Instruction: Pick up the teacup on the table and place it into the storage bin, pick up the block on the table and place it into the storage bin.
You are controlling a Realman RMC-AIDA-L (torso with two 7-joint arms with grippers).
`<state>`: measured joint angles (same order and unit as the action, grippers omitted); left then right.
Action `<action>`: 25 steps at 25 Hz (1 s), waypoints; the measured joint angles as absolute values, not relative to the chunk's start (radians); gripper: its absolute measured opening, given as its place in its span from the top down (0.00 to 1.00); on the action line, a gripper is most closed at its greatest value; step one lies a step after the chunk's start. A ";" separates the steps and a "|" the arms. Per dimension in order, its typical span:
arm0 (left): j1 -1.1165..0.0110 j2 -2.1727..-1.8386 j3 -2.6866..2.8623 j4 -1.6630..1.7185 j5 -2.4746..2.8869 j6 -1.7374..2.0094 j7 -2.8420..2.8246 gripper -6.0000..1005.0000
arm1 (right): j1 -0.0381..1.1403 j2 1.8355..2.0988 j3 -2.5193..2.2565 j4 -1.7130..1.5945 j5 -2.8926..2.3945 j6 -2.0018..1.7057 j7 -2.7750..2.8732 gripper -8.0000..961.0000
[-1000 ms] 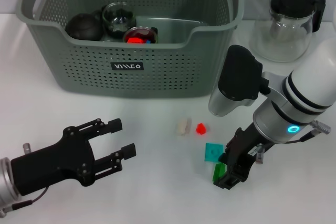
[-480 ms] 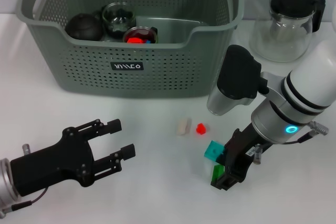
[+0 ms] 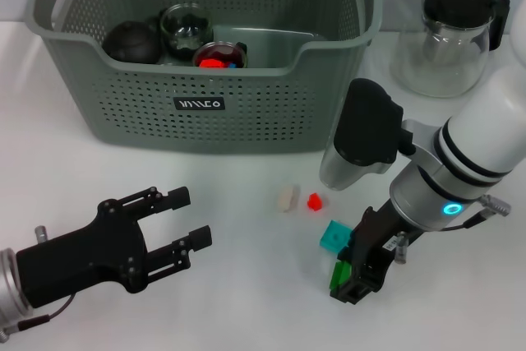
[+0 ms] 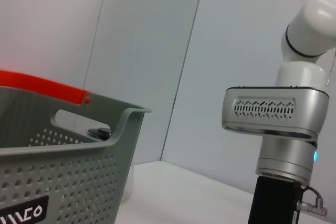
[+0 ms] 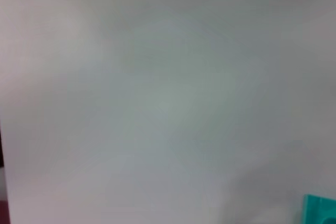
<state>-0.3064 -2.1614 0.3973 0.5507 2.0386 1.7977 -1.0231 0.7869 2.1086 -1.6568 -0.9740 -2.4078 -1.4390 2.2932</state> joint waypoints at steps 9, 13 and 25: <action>-0.305 -2.161 0.397 0.551 2.039 1.798 -1.023 0.34 | 0.782 2.108 -1.696 -0.974 -2.409 -1.406 2.311 0.48; -0.304 -2.161 0.397 0.551 2.039 1.798 -1.023 0.34 | 0.782 2.107 -1.694 -0.977 -2.408 -1.401 2.324 0.49; -0.304 -2.161 0.397 0.551 2.039 1.798 -1.023 0.34 | 0.774 2.101 -1.642 -1.010 -2.402 -1.456 2.333 0.54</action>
